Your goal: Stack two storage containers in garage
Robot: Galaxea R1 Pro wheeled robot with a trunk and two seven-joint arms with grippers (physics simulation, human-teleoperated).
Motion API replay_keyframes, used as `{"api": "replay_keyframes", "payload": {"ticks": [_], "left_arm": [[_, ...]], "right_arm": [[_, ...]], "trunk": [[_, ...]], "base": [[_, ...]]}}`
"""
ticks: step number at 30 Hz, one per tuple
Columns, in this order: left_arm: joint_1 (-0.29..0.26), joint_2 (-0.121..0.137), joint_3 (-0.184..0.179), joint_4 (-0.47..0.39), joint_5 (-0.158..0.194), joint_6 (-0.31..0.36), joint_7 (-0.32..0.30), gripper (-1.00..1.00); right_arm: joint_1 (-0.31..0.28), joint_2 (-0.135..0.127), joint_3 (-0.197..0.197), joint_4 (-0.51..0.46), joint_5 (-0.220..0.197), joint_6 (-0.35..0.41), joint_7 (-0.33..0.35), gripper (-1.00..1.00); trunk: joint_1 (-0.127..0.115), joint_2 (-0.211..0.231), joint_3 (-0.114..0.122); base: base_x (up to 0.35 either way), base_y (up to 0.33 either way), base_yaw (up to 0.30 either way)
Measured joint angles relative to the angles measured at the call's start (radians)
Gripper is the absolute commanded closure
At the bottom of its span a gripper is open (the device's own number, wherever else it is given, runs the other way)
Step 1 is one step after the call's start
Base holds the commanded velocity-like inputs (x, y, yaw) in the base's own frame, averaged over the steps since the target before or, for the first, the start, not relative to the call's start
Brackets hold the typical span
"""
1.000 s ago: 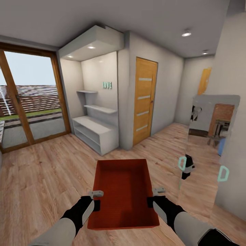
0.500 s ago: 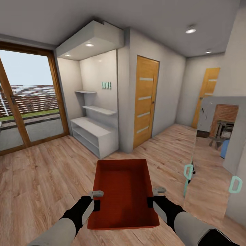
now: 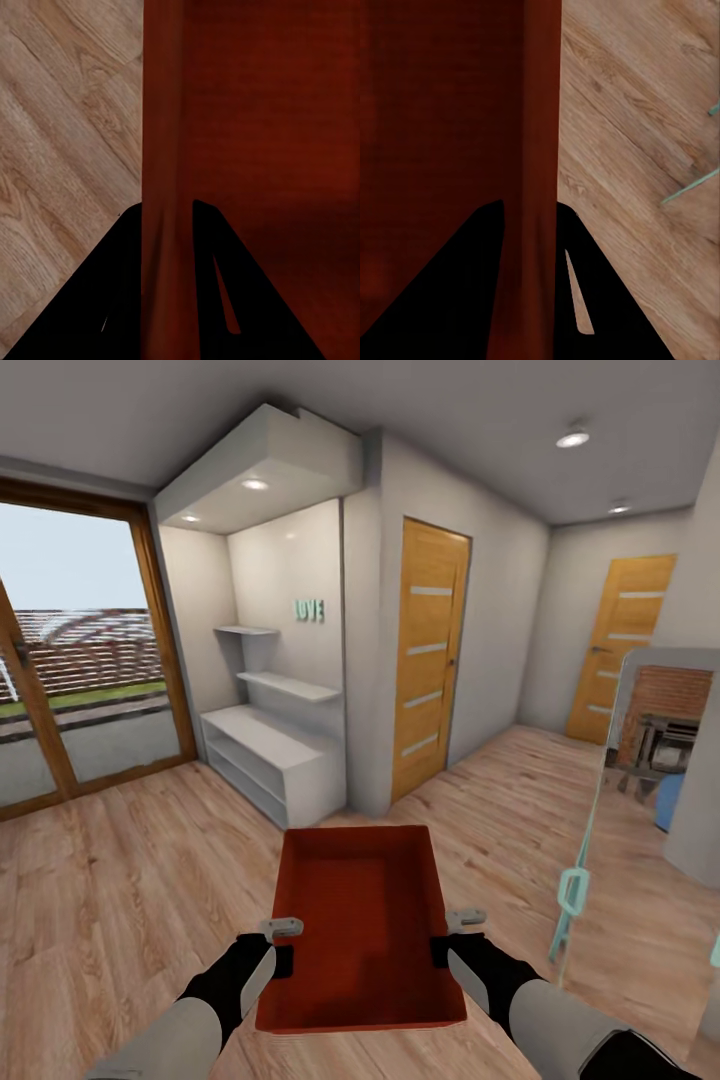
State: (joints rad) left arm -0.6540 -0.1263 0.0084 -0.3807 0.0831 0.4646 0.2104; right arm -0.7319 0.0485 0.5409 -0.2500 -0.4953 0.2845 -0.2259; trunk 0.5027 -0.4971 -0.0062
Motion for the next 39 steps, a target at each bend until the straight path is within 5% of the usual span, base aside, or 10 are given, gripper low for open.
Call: {"api": "replay_keyframes", "payload": {"ticks": [39], "left_arm": [[0.0,0.0,0.0,0.001,0.0,0.0,0.0,1.0]], "right_arm": [[0.0,0.0,0.0,0.0,0.0,0.0,0.0,1.0]], "trunk": [[0.0,0.0,0.0]], "base": [[0.323,0.0,-0.023]]}}
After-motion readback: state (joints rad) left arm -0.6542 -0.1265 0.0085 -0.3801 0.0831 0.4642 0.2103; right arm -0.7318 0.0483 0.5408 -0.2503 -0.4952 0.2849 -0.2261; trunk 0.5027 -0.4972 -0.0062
